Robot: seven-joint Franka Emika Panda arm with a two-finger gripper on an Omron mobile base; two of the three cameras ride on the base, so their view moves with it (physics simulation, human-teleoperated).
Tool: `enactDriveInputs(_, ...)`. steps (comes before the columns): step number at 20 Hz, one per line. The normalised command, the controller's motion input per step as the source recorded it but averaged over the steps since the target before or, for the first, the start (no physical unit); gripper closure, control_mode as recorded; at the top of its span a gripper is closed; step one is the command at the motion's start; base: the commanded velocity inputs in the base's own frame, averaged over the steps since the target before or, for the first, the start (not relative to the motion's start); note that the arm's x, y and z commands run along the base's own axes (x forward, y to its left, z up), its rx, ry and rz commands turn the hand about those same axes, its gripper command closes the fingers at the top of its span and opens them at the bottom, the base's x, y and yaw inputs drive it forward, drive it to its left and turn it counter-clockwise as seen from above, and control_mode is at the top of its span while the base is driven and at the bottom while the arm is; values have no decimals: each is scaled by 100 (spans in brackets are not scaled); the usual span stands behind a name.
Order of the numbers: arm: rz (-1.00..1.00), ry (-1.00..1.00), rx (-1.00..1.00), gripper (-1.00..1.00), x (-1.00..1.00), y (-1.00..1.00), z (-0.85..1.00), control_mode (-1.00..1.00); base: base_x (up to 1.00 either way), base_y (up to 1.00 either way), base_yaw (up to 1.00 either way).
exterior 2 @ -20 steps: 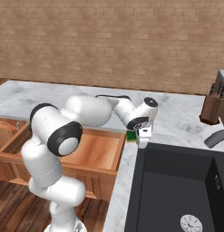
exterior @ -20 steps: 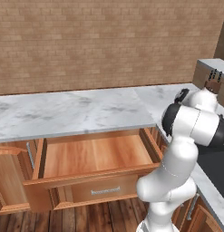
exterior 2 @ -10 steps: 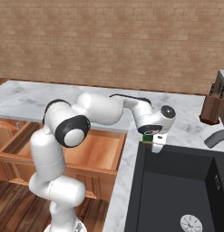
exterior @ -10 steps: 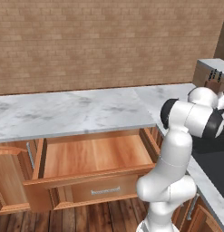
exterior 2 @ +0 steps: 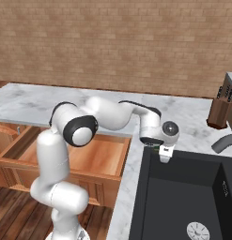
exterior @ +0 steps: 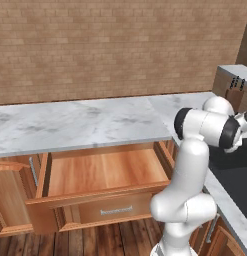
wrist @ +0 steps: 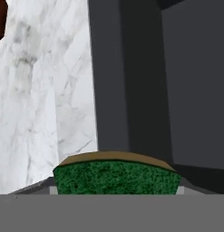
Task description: Restock the sink supplies by placing the sponge and soap dispenser on the counter and next to the sink. Make sure the soap dispenser is upright.
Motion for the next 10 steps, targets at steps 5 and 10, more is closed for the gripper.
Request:
enactDriveInputs(5,-2,0,2,100,14,-38,0,-100,0,0,0)
enactDriveInputs(10,0,0,4,100,20,-29,-1,-100,0,0,0)
